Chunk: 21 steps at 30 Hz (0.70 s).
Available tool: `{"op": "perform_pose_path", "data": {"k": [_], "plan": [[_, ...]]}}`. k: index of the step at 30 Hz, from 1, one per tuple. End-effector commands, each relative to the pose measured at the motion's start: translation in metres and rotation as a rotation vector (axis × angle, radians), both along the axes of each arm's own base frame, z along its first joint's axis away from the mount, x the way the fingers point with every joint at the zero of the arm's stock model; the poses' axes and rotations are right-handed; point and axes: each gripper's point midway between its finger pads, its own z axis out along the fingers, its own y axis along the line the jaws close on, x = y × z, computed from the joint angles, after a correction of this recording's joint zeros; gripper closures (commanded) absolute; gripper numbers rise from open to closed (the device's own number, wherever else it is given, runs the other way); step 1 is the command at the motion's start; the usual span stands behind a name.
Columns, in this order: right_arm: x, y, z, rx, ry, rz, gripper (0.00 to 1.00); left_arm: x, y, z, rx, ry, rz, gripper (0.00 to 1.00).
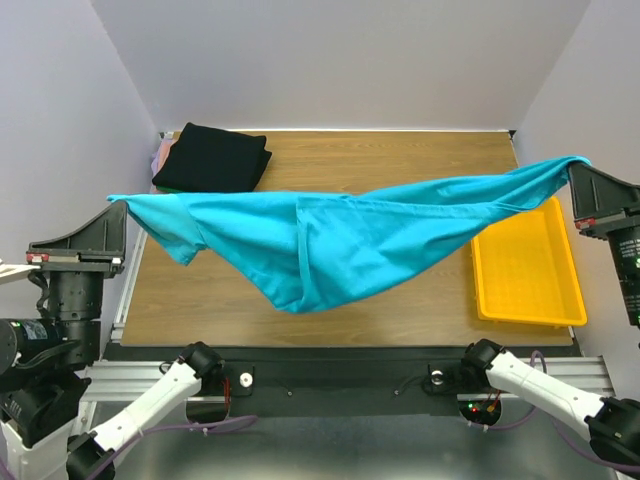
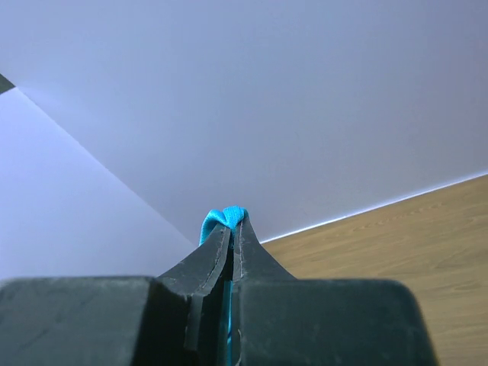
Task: Fold and stack the t-shirts
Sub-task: Flatten the tshirt out
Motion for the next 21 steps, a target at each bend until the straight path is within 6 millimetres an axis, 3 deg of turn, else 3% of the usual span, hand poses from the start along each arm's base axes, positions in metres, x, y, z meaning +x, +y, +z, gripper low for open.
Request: {"op": "perform_pose_path", "data": {"k": [1,3,4,7,8,10,11,13,14,15,17,18,19,21], "plan": [[0.022,0.002,-0.018,-0.061,0.074,-0.079,1.0,0.01,0.001,0.0,0.023,0.025,0.044,1.0],[0.041,0.002,-0.034,-0.085,0.136,-0.154,1.0,0.028,-0.002,-0.014,0.037,0.091,0.095,1.0],[0.055,0.0,-0.055,-0.113,0.197,-0.228,1.0,0.038,0.001,-0.026,0.03,0.142,0.15,1.0],[0.092,0.01,-0.109,-0.19,0.343,-0.362,0.99,0.078,-0.017,-0.081,0.099,0.317,0.219,1.0],[0.113,0.025,-0.154,-0.284,0.439,-0.395,1.0,0.092,-0.029,-0.114,0.112,0.388,0.218,1.0],[0.129,0.03,-0.199,-0.317,0.523,-0.461,1.0,0.112,-0.05,-0.168,0.169,0.511,0.203,1.0],[0.136,0.034,-0.244,-0.386,0.599,-0.479,0.99,0.119,-0.057,-0.218,0.231,0.608,0.202,1.0],[0.151,0.042,-0.305,-0.39,0.728,-0.45,1.0,0.125,-0.069,-0.276,0.244,0.734,0.188,1.0],[0.156,0.041,-0.331,-0.385,0.792,-0.439,0.99,0.121,-0.068,-0.32,0.272,0.818,0.197,1.0],[0.163,0.041,-0.38,-0.426,0.906,-0.437,0.93,0.125,-0.067,-0.34,0.27,0.857,0.21,1.0],[0.173,0.033,-0.421,-0.436,1.029,-0.425,0.78,0.123,-0.062,-0.378,0.312,0.952,0.217,1.0],[0.177,0.04,-0.443,-0.485,1.099,-0.388,0.49,0.124,-0.056,-0.387,0.319,0.984,0.222,1.0],[0.181,0.041,-0.447,-0.509,1.113,-0.385,0.37,0.126,-0.054,-0.389,0.322,0.99,0.23,1.0],[0.186,0.065,-0.451,-0.502,1.132,-0.262,0.27,0.125,-0.054,-0.403,0.338,1.022,0.216,1.0]]}}
